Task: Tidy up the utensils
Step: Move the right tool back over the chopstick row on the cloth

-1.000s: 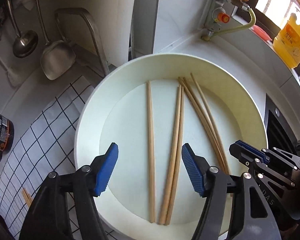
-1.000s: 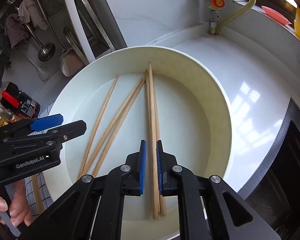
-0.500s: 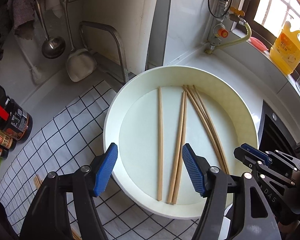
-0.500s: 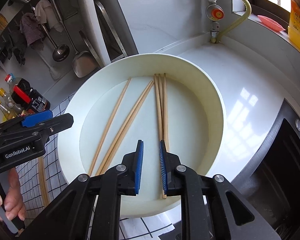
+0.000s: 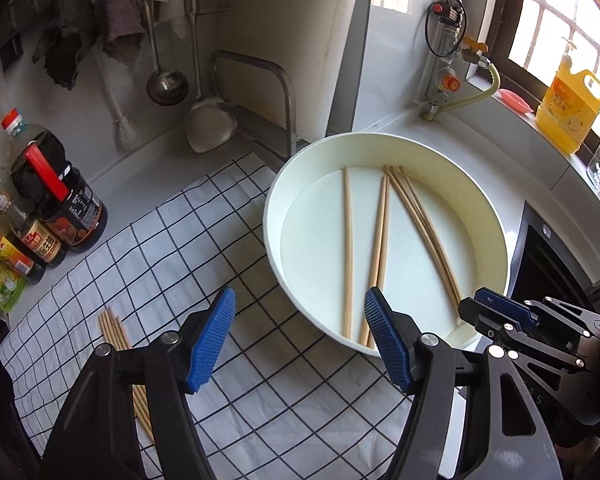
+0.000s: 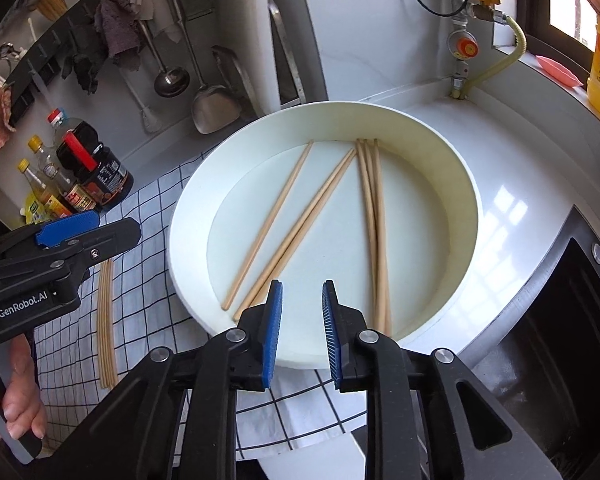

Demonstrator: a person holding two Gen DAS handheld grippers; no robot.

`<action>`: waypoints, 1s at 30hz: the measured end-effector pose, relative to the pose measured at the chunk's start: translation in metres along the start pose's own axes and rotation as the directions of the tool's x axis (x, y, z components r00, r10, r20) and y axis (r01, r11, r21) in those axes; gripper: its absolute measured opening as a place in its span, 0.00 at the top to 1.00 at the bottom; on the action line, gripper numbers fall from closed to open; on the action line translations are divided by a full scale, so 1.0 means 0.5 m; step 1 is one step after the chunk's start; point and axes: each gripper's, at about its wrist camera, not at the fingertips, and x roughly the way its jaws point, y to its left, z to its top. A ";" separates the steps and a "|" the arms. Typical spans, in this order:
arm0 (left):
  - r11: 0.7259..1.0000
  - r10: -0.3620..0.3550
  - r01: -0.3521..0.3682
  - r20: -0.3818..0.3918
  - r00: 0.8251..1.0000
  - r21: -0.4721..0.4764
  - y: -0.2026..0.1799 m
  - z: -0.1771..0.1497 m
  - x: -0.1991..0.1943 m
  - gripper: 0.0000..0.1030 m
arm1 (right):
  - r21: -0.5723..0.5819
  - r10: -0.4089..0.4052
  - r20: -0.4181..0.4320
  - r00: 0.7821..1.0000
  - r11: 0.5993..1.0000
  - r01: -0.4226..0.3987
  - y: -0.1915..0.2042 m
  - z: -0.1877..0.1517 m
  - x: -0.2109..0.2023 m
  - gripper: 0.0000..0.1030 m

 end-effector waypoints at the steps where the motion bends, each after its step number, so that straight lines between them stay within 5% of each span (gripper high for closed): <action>1: 1.000 0.007 -0.007 0.002 1.000 -0.012 0.010 -0.008 -0.006 0.35 | -0.014 0.006 -0.004 1.000 1.000 -0.006 0.013 -0.002 0.001 0.80; 14: 0.979 0.094 -0.101 -0.042 0.995 -0.175 0.160 -0.119 -0.034 0.31 | -0.164 0.072 -0.081 0.994 0.983 -0.084 0.173 -0.040 0.040 0.74; 30: 0.900 0.177 -0.229 -0.171 0.969 -0.370 0.370 -0.288 -0.028 0.29 | -0.288 0.122 -0.202 0.972 0.941 -0.178 0.338 -0.084 0.133 0.63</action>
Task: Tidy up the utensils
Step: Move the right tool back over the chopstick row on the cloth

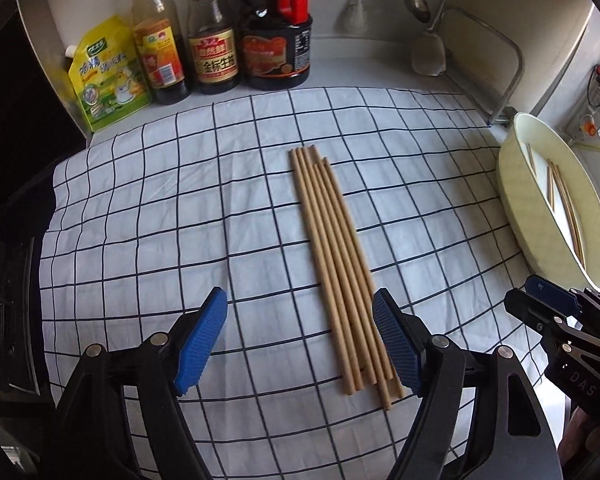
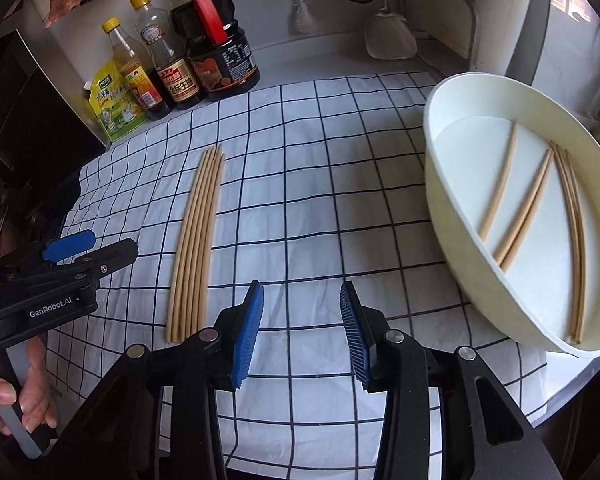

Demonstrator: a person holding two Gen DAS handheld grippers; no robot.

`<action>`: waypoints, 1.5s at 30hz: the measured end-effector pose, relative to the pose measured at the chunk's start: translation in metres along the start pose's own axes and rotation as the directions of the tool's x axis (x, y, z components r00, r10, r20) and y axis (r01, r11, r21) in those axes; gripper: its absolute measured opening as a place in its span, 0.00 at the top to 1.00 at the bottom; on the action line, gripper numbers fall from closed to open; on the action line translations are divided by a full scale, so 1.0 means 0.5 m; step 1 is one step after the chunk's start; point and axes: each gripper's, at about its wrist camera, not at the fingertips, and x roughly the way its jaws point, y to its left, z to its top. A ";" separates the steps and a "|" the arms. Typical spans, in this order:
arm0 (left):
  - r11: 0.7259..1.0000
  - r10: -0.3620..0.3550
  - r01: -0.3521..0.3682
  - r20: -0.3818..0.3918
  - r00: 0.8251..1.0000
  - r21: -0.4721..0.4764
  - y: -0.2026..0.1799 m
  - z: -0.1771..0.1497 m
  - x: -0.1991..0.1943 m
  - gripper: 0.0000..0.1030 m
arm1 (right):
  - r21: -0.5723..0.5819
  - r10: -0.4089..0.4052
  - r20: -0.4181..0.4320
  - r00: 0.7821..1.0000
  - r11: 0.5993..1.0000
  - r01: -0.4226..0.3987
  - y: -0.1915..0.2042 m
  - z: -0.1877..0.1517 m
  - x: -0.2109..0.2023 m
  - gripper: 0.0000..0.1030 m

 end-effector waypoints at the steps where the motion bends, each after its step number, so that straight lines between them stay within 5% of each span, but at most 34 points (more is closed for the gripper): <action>1: 1.000 0.005 -0.005 -0.003 1.000 -0.005 0.009 -0.003 0.003 0.29 | -0.014 0.003 -0.002 1.000 1.000 -0.003 0.009 0.002 0.009 0.63; 17: 0.999 0.021 -0.023 -0.045 0.999 -0.032 0.070 -0.048 0.060 0.29 | -0.095 -0.006 -0.061 0.998 0.995 0.000 0.103 0.008 0.133 0.49; 45: 0.999 -0.001 -0.001 -0.042 0.999 -0.039 0.067 -0.053 0.072 0.29 | -0.192 -0.120 -0.036 0.992 0.975 0.111 0.134 -0.005 0.167 0.49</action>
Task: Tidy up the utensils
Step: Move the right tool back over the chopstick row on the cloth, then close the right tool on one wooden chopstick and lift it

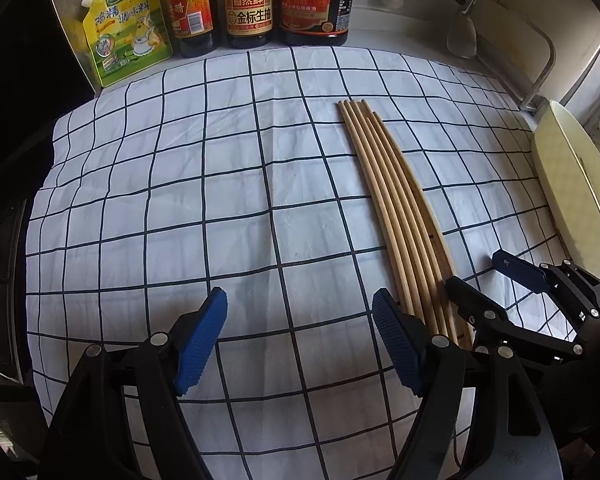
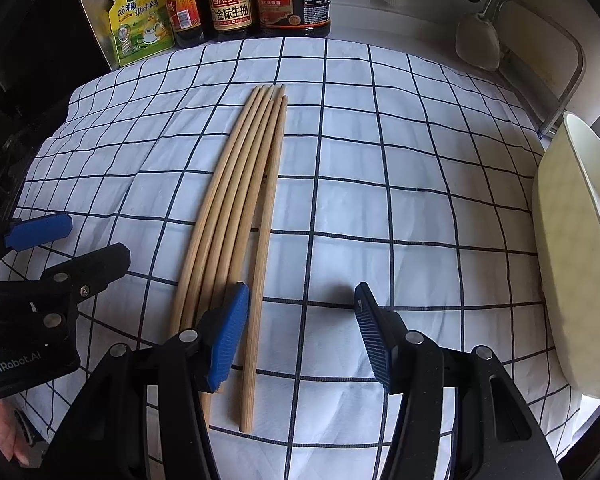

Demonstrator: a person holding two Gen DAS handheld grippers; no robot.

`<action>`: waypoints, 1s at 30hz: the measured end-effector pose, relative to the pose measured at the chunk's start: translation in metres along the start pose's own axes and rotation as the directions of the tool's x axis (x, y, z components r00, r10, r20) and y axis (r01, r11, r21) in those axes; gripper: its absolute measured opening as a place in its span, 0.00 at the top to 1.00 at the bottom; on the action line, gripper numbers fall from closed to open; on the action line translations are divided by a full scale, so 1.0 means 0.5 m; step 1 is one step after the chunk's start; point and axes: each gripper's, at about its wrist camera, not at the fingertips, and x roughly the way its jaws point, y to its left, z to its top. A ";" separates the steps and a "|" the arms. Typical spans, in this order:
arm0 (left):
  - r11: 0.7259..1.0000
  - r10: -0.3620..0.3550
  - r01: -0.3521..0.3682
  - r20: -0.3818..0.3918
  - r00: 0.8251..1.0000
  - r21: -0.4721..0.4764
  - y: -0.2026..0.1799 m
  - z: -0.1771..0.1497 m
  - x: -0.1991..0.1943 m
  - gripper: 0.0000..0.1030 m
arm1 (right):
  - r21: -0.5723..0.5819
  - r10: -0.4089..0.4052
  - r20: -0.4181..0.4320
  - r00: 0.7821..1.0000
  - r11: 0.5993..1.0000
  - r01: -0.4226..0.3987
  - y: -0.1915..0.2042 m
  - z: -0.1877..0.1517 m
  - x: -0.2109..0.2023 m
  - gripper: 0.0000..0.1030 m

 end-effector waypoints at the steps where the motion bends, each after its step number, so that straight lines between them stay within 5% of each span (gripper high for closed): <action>1: 1.000 -0.001 0.001 0.001 1.000 0.001 -0.002 0.002 0.001 0.29 | 0.004 -0.001 0.001 1.000 1.000 0.001 -0.004 0.001 0.001 0.49; 15: 0.999 -0.033 0.033 -0.024 0.999 0.012 -0.042 0.015 0.036 0.29 | 0.065 -0.040 0.015 0.999 0.997 0.039 -0.081 -0.002 -0.002 0.49; 30: 0.997 0.066 -0.065 -0.023 0.998 0.029 -0.048 0.025 0.067 0.19 | 0.060 -0.030 0.024 0.999 0.998 0.029 -0.092 0.000 -0.002 0.49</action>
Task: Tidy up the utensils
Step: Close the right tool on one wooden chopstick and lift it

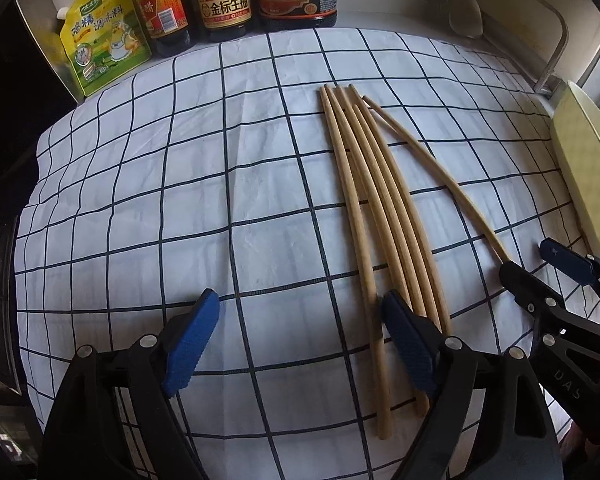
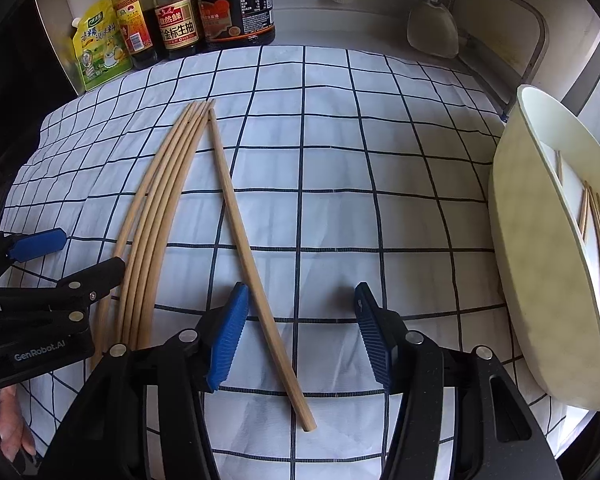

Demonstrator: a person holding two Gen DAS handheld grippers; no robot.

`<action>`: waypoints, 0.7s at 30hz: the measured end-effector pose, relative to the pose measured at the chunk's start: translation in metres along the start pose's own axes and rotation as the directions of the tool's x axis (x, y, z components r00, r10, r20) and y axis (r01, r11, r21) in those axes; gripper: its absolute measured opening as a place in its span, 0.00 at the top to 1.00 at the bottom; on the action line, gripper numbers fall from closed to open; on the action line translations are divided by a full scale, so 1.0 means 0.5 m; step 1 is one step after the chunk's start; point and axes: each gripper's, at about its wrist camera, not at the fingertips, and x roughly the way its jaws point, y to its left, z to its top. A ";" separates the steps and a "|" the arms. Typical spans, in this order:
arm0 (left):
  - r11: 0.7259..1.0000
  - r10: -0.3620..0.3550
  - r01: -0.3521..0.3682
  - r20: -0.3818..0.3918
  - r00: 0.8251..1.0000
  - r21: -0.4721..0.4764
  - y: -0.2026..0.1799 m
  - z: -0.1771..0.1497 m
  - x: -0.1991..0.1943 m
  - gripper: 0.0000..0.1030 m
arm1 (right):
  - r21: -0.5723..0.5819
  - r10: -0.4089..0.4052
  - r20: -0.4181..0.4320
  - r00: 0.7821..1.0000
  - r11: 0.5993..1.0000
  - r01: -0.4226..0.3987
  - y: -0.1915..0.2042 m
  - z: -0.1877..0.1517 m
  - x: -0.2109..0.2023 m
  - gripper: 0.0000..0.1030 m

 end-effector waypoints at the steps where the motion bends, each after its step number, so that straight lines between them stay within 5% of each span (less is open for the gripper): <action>1: 1.000 -0.002 0.002 -0.002 1.000 -0.006 0.003 0.001 0.002 0.17 | -0.005 0.000 0.002 1.000 1.000 0.000 0.002 0.001 0.001 0.49; 10: 0.999 -0.012 0.012 0.013 1.000 -0.038 0.017 0.037 0.020 0.18 | -0.087 0.008 0.040 0.999 0.996 -0.005 0.025 0.025 0.014 0.50; 12: 0.999 -0.014 0.015 0.026 1.000 -0.036 0.016 0.045 0.018 0.29 | -0.104 0.030 0.040 0.999 0.994 -0.026 0.030 0.027 0.015 0.57; 15: 0.999 -0.032 0.032 0.037 0.999 -0.006 0.003 0.054 0.010 0.60 | -0.144 0.050 0.025 0.998 0.989 -0.046 0.044 0.029 0.013 0.73; 17: 0.999 -0.048 0.048 0.030 0.998 0.013 -0.007 0.054 0.006 0.91 | -0.145 0.071 0.004 0.997 0.987 -0.069 0.049 0.032 0.013 0.92; 21: 0.997 -0.081 0.081 0.005 0.997 0.006 -0.008 0.045 0.001 0.93 | -0.069 0.134 -0.028 0.991 0.988 -0.136 0.031 0.035 0.011 0.94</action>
